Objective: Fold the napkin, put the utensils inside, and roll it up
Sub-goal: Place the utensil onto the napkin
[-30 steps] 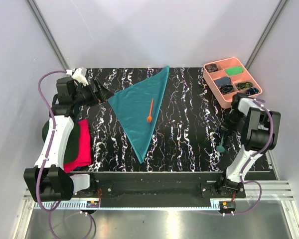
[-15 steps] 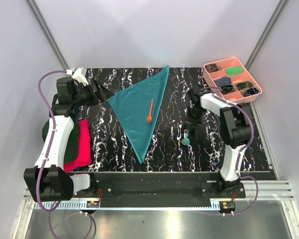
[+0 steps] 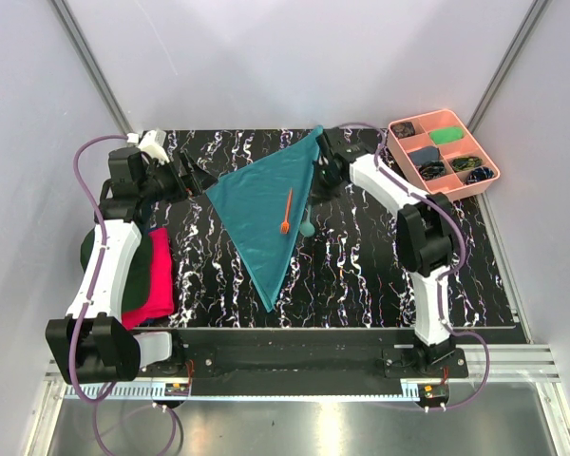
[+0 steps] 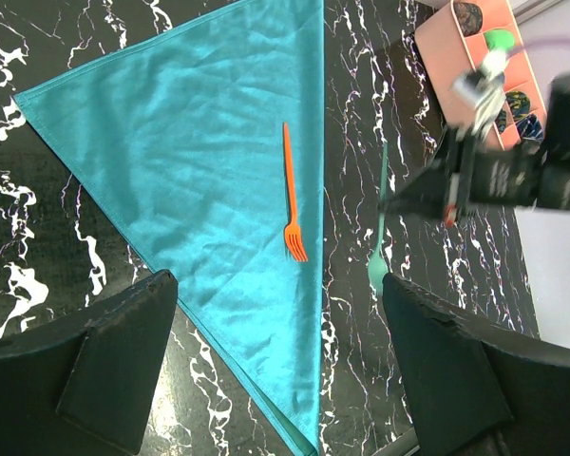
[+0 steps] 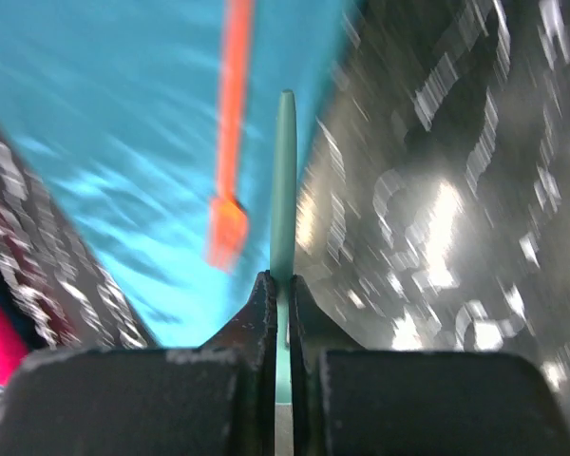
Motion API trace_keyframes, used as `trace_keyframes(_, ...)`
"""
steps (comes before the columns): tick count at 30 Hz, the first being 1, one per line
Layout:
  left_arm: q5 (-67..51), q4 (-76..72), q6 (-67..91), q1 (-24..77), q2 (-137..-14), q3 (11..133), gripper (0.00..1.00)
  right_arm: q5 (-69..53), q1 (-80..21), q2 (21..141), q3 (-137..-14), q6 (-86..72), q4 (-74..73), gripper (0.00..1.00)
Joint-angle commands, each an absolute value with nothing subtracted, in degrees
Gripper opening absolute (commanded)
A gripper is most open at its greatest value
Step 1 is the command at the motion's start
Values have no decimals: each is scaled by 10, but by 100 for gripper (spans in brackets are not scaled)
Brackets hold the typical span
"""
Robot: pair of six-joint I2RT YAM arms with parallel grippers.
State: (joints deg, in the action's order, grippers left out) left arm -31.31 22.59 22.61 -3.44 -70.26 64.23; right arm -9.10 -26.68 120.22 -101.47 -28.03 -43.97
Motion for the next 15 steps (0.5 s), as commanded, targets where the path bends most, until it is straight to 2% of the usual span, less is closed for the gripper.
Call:
trace_keyframes(1, -324, 199, 229, -34, -702, 643, 92, -109, -279, 1265, -1113, -289, -472, 0)
trace_keyframes(15, -330, 199, 232, -34, -704, 644, 92, -91, -297, 1462, -1413, -288, -591, 0)
